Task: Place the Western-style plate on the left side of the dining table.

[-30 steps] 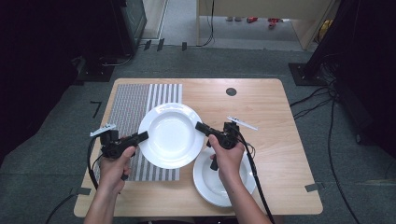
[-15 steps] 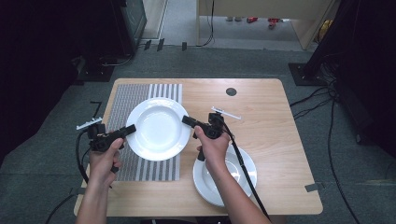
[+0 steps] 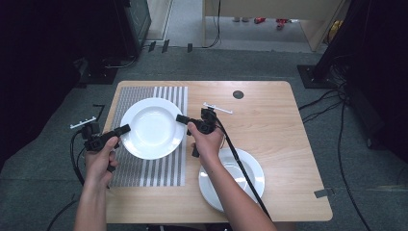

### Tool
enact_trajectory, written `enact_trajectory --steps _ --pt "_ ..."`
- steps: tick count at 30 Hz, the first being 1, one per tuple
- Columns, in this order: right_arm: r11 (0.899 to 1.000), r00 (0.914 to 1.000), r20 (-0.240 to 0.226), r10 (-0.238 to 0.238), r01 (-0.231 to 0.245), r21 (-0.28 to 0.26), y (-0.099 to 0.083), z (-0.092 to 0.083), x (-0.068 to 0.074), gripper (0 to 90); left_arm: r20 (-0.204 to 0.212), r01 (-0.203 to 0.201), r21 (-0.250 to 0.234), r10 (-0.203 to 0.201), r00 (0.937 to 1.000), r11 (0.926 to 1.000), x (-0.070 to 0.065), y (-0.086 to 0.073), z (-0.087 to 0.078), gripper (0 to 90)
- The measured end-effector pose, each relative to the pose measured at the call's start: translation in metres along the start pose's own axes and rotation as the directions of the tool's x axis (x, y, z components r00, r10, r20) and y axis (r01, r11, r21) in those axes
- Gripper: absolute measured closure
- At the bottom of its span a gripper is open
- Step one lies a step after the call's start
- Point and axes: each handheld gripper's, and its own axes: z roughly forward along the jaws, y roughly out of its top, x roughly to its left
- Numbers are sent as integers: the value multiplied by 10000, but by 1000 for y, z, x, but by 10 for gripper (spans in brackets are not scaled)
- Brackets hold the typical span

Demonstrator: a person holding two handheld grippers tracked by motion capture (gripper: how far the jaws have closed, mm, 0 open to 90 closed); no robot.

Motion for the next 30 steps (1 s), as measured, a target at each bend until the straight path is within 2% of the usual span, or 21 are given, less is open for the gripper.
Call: enact_trajectory --steps 3,9,12,16,20,25,30 --pt "9996 9996 63 261 -261 82 2 12 -4 816 -170 119 13 -119 9998 9999 7 2 5 727" --pt "9992 9994 185 281 -286 292 6 33 -12 816 -309 470 68 -468 9984 9989 24 6 15 726" --pt "9981 9988 207 450 -458 400 7 43 -15 819 -367 698 30 -697 9969 9976 33 7 20 727" --pt "9964 9978 271 613 -628 562 5 57 -19 823 -347 1256 -20 -1256 9915 9921 50 7 29 732" --pt "9952 9956 587 735 -771 610 5 68 -27 823 -411 1591 106 -1586 9865 9872 59 3 38 732" --pt "9927 9915 766 1050 -1091 506 5 76 -36 825 -702 1566 260 -1545 9855 9873 62 -1 45 727" --pt "9884 9872 761 1402 -1440 477 3 81 -40 825 -1057 1401 117 -1381 9848 9901 61 -2 49 720"
